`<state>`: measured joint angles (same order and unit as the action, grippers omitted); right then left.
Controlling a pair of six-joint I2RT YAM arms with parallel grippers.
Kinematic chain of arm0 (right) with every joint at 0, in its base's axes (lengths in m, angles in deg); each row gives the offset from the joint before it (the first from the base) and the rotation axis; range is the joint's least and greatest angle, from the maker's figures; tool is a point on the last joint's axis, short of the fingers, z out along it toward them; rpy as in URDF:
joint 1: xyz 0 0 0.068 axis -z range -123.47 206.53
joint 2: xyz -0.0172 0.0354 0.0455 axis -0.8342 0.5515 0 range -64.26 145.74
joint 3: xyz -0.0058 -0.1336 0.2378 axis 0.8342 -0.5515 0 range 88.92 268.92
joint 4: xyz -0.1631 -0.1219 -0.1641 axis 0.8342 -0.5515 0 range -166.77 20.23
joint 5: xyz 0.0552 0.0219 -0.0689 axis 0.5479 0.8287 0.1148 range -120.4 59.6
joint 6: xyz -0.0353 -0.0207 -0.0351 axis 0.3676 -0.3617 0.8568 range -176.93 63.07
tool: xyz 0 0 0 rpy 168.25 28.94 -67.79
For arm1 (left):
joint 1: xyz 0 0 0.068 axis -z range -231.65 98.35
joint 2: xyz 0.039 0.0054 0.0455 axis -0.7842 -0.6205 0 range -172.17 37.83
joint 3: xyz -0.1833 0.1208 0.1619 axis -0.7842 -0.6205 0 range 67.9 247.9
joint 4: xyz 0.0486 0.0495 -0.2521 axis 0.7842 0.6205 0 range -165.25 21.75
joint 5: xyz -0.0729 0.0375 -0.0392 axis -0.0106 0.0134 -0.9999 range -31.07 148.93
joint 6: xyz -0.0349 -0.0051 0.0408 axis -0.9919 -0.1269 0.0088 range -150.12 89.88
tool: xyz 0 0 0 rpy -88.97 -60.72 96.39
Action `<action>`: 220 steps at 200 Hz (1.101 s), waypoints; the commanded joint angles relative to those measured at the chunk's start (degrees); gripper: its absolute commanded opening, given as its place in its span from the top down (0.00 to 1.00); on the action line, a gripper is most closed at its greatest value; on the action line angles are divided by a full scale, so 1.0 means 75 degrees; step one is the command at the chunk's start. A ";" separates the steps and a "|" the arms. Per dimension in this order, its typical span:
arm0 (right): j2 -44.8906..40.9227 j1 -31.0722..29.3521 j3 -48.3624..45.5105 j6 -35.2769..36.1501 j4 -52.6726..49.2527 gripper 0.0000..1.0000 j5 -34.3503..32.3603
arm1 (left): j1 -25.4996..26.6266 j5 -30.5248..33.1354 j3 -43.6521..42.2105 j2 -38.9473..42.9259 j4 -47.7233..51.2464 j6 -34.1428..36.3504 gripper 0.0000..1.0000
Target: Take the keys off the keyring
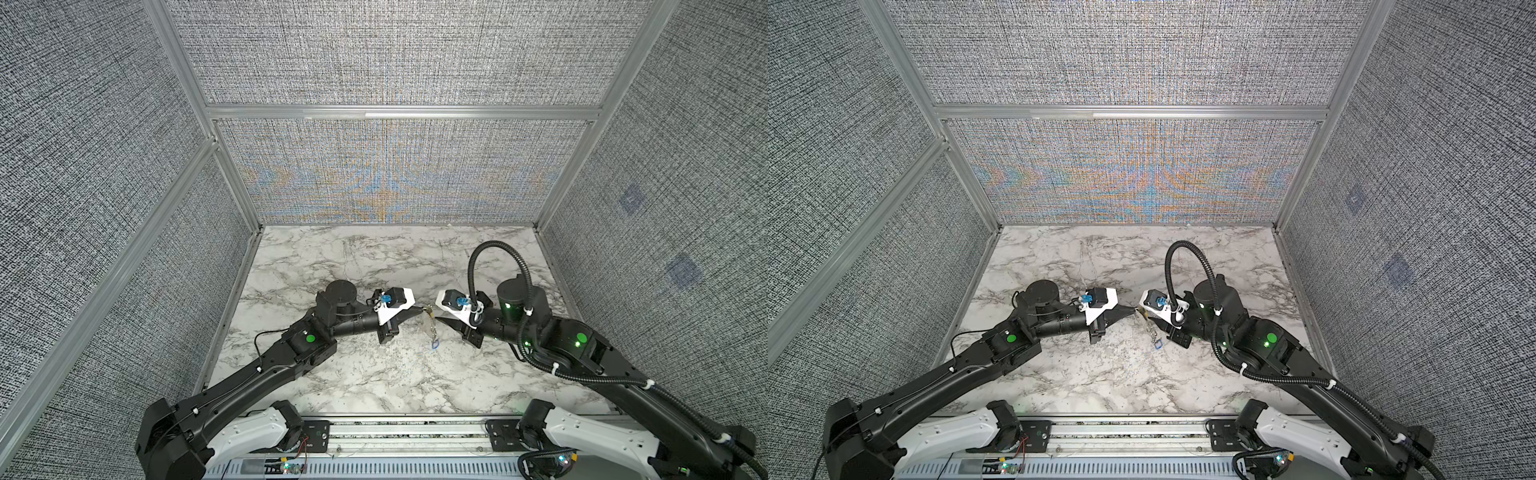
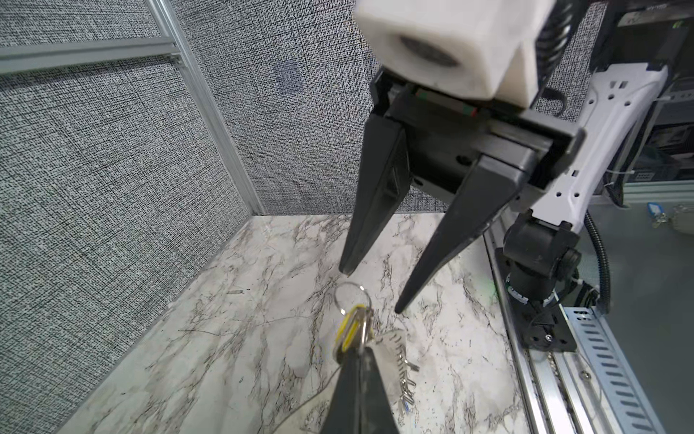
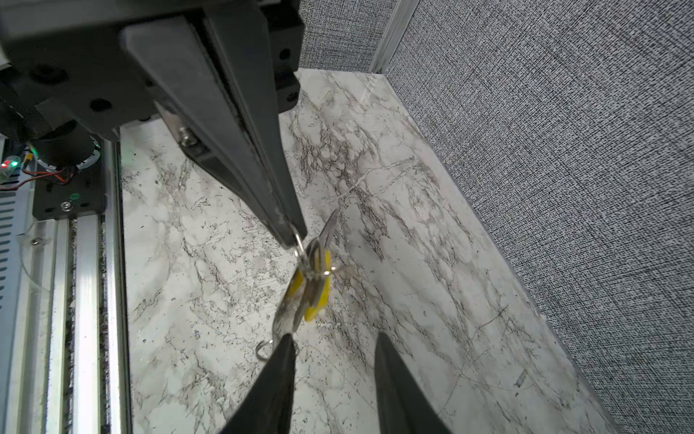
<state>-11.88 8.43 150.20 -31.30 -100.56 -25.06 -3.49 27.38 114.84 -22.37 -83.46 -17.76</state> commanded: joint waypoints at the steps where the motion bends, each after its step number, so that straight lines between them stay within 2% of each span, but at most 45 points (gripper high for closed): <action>1: 0.0014 -0.0003 -0.0077 -0.0039 0.0565 0.62 -0.0213 | -0.0057 -0.0334 -0.0023 0.0034 -0.0704 -0.0432 1.00; 94: 0.0189 -0.0021 -0.0267 -0.0260 0.1124 0.66 0.0366 | -0.0080 -0.0336 0.0011 -0.0120 -0.0834 -0.0541 1.00; 135: 0.0431 -0.0027 -0.0170 -0.0195 0.0997 0.81 0.0320 | -0.0082 -0.0281 0.0034 -0.0134 -0.0869 -0.0570 1.00; 168: 0.0490 -0.0024 -0.0148 -0.0106 0.0899 0.96 -0.0118 | -0.0162 -0.0200 0.0023 -0.0151 -0.0943 -0.0674 1.00; 183: 0.0498 -0.0020 -0.0166 -0.0054 0.0824 1.00 -0.0290 | -0.0250 -0.0211 -0.0001 -0.0148 -0.1031 -0.0751 1.00; 220: 0.0469 -0.0032 -0.0216 0.0016 0.0830 1.00 -0.0626 | -0.0478 -0.0289 -0.0124 -0.0167 -0.1378 -0.1031 1.00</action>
<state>-8.25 8.24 148.54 -32.00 -93.87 -27.14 -6.24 25.81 114.38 -23.66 -88.86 -23.72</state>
